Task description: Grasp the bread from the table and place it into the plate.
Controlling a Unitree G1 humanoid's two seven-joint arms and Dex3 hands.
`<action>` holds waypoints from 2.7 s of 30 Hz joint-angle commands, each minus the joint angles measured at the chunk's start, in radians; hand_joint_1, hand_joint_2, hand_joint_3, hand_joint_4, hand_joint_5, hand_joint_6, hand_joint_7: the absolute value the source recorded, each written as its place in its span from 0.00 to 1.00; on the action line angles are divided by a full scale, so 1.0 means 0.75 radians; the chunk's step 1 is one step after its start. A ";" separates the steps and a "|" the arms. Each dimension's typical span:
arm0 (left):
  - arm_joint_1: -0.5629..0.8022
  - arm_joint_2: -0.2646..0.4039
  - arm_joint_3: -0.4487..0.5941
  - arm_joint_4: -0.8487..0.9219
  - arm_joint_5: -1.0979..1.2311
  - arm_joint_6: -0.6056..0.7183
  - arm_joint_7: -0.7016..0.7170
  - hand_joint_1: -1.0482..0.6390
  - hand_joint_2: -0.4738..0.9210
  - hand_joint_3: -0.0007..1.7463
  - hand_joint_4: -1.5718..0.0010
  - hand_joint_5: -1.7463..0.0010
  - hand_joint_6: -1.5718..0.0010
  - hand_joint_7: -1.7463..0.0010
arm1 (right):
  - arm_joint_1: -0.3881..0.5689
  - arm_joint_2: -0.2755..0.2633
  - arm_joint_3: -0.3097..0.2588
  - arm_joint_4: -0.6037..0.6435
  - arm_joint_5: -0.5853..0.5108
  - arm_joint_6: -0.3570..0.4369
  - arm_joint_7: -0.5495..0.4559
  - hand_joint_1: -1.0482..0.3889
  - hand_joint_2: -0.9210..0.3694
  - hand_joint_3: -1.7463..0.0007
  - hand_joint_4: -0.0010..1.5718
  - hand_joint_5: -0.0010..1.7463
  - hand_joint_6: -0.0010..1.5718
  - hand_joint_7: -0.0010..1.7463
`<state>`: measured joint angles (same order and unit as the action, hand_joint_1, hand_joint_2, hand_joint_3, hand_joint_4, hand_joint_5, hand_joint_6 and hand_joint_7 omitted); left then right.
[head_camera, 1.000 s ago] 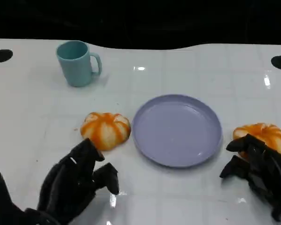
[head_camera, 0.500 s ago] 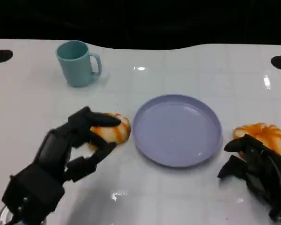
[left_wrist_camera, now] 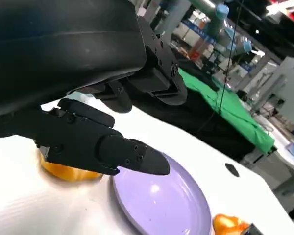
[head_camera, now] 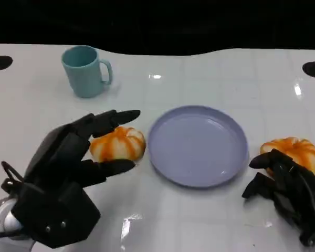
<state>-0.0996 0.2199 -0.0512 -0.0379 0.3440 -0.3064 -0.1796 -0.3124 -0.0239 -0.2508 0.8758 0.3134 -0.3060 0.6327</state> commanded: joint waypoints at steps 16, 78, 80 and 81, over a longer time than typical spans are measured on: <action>-0.478 0.267 -0.382 0.383 0.686 0.251 -0.099 0.26 0.95 0.00 1.00 1.00 0.91 1.00 | 0.008 -0.020 -0.005 0.035 -0.008 -0.009 -0.009 0.34 0.00 0.87 0.44 0.89 0.40 0.72; -1.052 -0.088 -0.465 1.647 0.308 0.141 0.583 0.50 0.79 0.55 0.45 0.00 0.61 0.00 | 0.048 -0.033 0.018 -0.017 -0.004 -0.009 -0.006 0.35 0.00 0.85 0.43 0.89 0.40 0.70; -1.052 -0.090 -0.460 1.621 0.299 0.109 0.578 0.50 0.76 0.61 0.45 0.00 0.60 0.00 | 0.042 -0.032 0.016 -0.003 0.000 -0.020 0.004 0.36 0.00 0.85 0.43 0.89 0.40 0.71; -1.056 -0.091 -0.465 1.588 0.300 0.067 0.574 0.50 0.76 0.62 0.45 0.00 0.60 0.00 | 0.040 -0.035 0.018 0.001 -0.005 -0.023 0.001 0.36 0.00 0.84 0.43 0.89 0.40 0.71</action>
<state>-0.8675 0.1388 -0.4053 1.1970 0.5800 -0.2049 0.2450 -0.2864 -0.0354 -0.2369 0.8479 0.3145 -0.3285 0.6363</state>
